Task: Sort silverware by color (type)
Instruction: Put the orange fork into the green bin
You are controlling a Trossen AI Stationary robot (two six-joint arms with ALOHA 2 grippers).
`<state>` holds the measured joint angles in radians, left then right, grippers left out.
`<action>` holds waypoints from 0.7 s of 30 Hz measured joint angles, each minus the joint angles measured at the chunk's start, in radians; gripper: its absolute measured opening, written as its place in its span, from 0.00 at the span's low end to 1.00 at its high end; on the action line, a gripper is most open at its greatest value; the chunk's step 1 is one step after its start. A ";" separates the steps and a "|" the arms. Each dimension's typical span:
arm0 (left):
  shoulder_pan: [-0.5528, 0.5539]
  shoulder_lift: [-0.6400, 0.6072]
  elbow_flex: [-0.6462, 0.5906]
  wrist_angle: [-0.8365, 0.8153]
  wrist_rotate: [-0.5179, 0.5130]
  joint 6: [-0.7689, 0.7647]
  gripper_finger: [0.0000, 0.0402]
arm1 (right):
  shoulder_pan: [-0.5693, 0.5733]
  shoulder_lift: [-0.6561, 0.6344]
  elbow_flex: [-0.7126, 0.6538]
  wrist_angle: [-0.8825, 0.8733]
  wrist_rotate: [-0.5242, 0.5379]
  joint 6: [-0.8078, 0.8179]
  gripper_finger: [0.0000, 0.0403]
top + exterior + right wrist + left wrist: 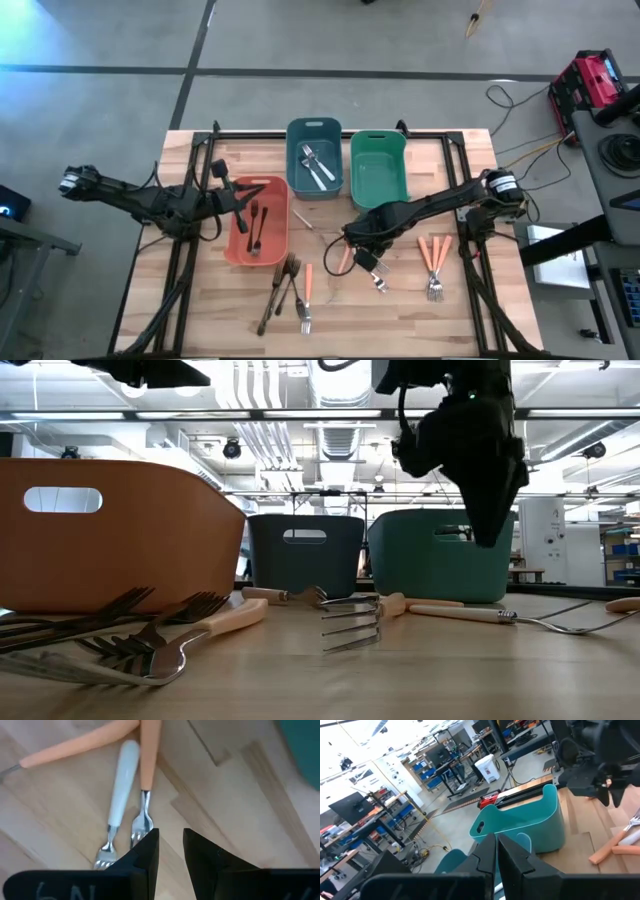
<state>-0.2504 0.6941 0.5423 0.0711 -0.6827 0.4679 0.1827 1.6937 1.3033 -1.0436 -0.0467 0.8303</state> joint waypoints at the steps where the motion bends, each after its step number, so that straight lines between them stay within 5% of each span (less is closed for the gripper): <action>1: 0.000 0.000 0.000 -0.003 0.000 0.000 0.00 | 0.005 0.008 0.000 0.015 0.015 -0.011 0.20; 13: 0.000 0.001 0.000 -0.006 0.000 0.000 0.00 | 0.029 0.035 0.000 0.065 0.019 0.021 0.21; 21: 0.000 0.002 0.000 -0.006 0.000 0.000 0.00 | 0.039 0.062 0.001 0.094 0.023 0.005 0.38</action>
<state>-0.2504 0.6960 0.5423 0.0654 -0.6822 0.4675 0.2221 1.7557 1.3041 -0.9497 -0.0240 0.8351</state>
